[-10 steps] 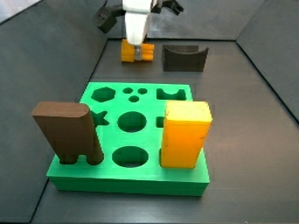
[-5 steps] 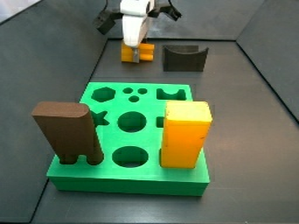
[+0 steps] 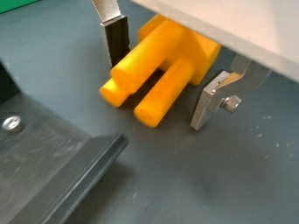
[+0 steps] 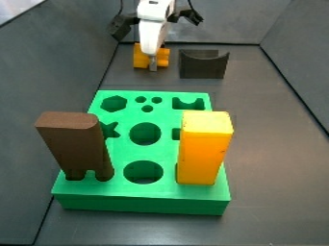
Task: Pick up the 3 prong object. Move up. Place the 3 prong object on the fixture. Regrasp the 3 prong object. Move to above the board. Insert the 3 prong object.
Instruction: Pick up the 3 prong object.
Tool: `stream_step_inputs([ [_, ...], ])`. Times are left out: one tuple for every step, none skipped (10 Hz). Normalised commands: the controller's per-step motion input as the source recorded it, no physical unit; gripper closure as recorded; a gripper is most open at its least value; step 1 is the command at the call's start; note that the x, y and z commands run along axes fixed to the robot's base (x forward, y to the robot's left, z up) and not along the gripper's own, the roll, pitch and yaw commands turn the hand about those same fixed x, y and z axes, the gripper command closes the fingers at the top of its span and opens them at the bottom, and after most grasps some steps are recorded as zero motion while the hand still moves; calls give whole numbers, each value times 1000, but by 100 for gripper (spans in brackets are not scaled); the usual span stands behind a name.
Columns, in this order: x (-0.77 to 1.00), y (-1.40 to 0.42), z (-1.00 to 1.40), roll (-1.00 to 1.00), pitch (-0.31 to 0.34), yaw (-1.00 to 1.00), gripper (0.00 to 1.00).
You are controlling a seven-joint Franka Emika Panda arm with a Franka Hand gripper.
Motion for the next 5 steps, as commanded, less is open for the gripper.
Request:
stream_step_inputs([
  [74, 0, -71, 0, 0, 74, 0],
  [0, 0, -49, 0, -10, 0, 0],
  [0, 0, -9, -13, 56, 0, 0],
  [-31, 0, -17, 0, -7, 0, 0],
  [0, 0, 0, 0, -17, 0, 0],
])
